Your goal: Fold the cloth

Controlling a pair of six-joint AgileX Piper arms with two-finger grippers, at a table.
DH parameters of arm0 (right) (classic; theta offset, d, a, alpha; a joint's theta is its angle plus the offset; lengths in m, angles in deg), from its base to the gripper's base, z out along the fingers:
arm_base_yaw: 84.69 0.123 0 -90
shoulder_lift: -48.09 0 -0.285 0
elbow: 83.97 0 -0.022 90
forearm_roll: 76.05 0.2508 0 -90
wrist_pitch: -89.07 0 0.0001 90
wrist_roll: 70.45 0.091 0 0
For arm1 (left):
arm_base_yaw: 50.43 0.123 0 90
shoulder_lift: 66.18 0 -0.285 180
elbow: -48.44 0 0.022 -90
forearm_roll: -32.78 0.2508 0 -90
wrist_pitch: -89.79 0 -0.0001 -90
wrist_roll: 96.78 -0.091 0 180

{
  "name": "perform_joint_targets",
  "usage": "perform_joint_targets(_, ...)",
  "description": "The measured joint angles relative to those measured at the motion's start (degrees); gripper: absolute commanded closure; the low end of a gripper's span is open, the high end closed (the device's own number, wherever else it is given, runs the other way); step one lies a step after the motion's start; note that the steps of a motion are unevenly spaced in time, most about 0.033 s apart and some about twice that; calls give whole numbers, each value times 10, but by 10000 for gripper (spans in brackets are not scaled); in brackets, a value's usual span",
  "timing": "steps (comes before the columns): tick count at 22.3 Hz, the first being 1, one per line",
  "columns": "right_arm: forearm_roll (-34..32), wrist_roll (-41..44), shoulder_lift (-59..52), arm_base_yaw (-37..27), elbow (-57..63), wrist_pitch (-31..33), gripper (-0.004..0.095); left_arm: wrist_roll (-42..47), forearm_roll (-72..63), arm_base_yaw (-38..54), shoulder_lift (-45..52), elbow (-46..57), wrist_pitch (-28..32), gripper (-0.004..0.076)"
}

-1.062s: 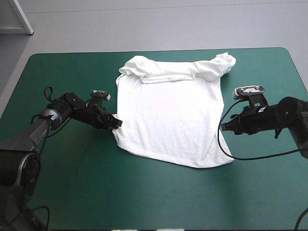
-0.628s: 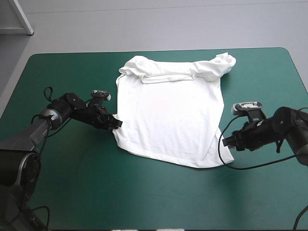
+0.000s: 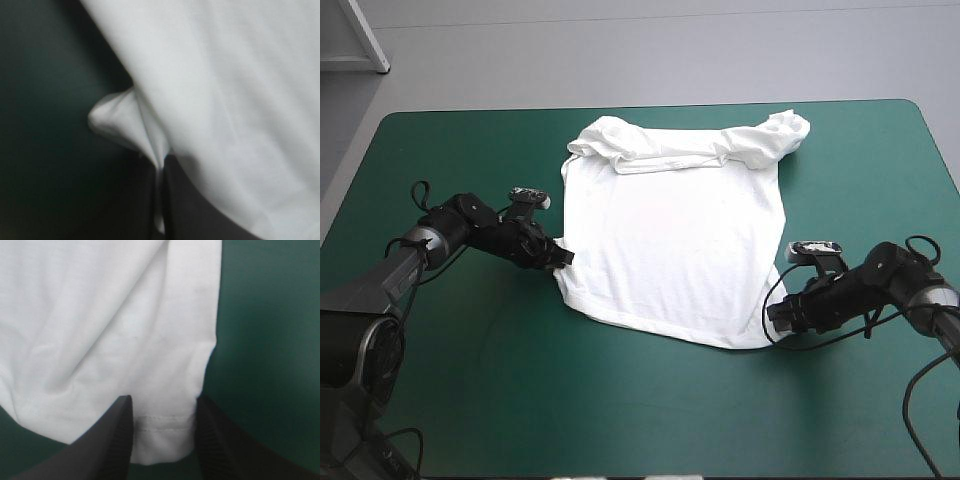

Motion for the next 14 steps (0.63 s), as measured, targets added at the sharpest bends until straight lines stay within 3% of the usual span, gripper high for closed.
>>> perform_joint_targets(1,3,-4,4,7,-1,-5,922,0,1,0,0,0,0,705)
perform_joint_targets(8,5,-6,-7,31,-6,-79,908,-18,-1,0,3,0,2,705)
perform_joint_targets(14,-20,-12,-83,31,-92,-118,908,-28,-14,0,73,2,29,705)
